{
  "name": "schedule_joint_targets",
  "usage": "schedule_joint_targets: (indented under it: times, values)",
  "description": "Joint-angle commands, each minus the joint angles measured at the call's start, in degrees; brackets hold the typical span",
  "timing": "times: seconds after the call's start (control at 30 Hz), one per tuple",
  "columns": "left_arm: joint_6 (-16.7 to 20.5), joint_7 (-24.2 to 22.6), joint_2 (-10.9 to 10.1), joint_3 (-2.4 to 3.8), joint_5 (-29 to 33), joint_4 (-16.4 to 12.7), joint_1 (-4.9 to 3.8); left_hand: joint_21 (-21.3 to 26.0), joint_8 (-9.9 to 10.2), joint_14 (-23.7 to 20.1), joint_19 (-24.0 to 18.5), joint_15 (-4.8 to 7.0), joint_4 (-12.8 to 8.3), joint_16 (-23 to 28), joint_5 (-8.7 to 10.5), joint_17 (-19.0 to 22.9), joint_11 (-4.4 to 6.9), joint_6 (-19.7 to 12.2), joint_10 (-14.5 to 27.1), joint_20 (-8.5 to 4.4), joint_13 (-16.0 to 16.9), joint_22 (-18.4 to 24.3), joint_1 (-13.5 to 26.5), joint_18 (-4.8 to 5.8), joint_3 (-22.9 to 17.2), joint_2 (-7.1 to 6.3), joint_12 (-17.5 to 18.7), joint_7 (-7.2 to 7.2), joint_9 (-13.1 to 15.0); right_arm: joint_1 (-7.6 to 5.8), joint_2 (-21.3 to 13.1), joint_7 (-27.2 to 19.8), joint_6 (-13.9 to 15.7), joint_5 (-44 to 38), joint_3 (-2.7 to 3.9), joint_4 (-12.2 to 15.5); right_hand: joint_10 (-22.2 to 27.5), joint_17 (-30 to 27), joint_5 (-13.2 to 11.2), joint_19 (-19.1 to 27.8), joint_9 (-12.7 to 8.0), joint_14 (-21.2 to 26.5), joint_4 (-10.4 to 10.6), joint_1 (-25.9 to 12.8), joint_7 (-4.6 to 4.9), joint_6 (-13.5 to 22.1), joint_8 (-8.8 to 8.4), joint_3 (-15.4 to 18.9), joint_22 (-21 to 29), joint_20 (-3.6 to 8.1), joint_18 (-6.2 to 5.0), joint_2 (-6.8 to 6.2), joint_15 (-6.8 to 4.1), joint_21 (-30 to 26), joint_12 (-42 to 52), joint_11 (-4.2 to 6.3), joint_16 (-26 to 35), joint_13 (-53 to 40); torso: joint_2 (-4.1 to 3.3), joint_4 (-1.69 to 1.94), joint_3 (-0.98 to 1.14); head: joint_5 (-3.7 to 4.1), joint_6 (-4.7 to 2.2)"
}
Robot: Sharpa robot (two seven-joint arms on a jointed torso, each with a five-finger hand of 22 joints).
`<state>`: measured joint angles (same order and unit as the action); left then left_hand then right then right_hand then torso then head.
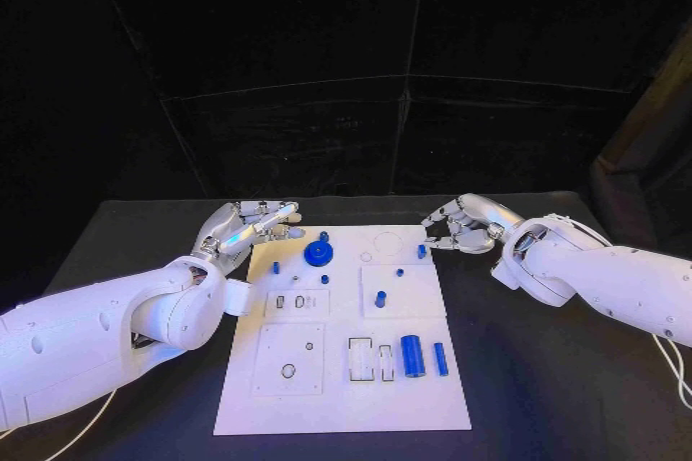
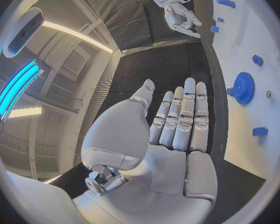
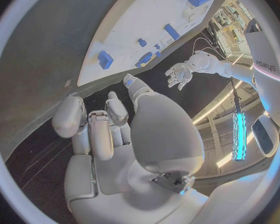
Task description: Assemble the parts on the task board
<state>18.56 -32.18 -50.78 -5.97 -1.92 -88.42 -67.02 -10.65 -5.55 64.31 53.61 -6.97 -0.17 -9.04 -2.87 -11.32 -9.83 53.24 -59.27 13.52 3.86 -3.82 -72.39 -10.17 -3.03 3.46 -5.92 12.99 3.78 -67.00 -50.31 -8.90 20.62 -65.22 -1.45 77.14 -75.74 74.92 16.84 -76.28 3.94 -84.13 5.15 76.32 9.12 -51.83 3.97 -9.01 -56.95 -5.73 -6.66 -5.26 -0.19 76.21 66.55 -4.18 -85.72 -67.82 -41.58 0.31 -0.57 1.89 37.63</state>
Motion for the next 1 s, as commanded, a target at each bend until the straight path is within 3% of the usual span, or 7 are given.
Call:
schedule_joint_targets:
  times: [0.03, 0.2, 0.57, 1.0]
  values:
    - [-0.81, -0.22, 0.12, 0.05, -0.2, 0.12, -0.07, 0.39, 0.27, -0.03, 0.08, -0.28, -0.48, 0.42, 0.05, -0.11, -0.27, -0.14, 0.04, 0.31, -0.06, 0.07, 0.07, -0.4, 0.02, 0.49, 0.27, 0.35, -0.07, 0.26, 0.39, -1.83, -2.26, 1.58, 0.04, -0.65, 0.32, 7.03, -0.62, 0.38, -0.09, -4.05, -0.6, 0.25, 0.15, 0.2, -0.3, 0.03, 0.18, 0.23, 0.59, -0.38, -0.28, -0.12, -0.35, 0.18, -0.04, 0.14, -0.01, 0.04, -0.08, -0.05, 0.2]
    - [-0.77, -0.2, 0.16, 0.04, -0.2, 0.35, -0.06, 0.4, 0.28, -0.03, 0.08, -0.29, -0.48, 0.42, 0.05, -0.11, -0.28, -0.14, 0.04, 0.31, -0.06, 0.07, 0.07, -0.4, 0.02, 0.49, 0.27, 0.35, -0.07, 1.08, 1.16, -1.63, -2.82, 0.97, 0.04, -1.81, 0.33, 7.01, -1.44, 0.4, -0.08, -4.04, -0.72, 0.09, 0.18, 0.3, -0.25, 0.29, 0.21, 0.19, 0.59, -0.49, -0.25, -0.15, -0.41, 0.14, -0.01, 0.17, -0.01, -0.14, -0.03, -0.15, 0.4]
    - [-0.9, -0.17, 0.37, 0.04, -0.2, 0.61, -0.03, 0.44, 0.3, -0.05, 0.07, -0.3, -0.52, 0.47, 0.05, -0.12, -0.28, -0.15, 0.06, 0.32, -0.06, 0.08, 0.05, -0.39, 0.01, 0.51, 0.3, 0.36, -0.07, 1.52, 2.9, -1.03, -3.72, -0.47, 0.05, -4.62, 0.42, 7.0, -1.89, 0.43, -0.1, -4.04, -0.77, -0.05, 0.22, 0.53, -0.31, 0.5, 0.27, 0.17, 0.58, -0.55, -0.22, -0.18, -0.55, 0.09, 0.0, 0.28, -0.01, 0.03, -0.09, -0.03, 0.59]
    - [-0.96, -0.14, 0.43, 0.04, -0.2, 0.75, 0.0, 0.44, 0.3, -0.05, 0.07, -0.3, -0.52, 0.47, 0.05, -0.12, -0.28, -0.15, 0.06, 0.32, -0.06, 0.08, 0.05, -0.39, 0.01, 0.51, 0.3, 0.36, -0.07, 2.37, 4.48, -0.79, -5.06, -1.65, 0.06, -6.59, 0.34, 7.01, -2.07, 0.41, -0.05, -4.04, -1.42, 0.77, 0.22, 0.56, -0.17, 0.08, 0.24, 0.14, 0.58, 0.09, -0.21, -0.16, -0.42, 0.12, 0.02, 0.12, 0.01, -0.05, -0.04, -0.21, 0.89]
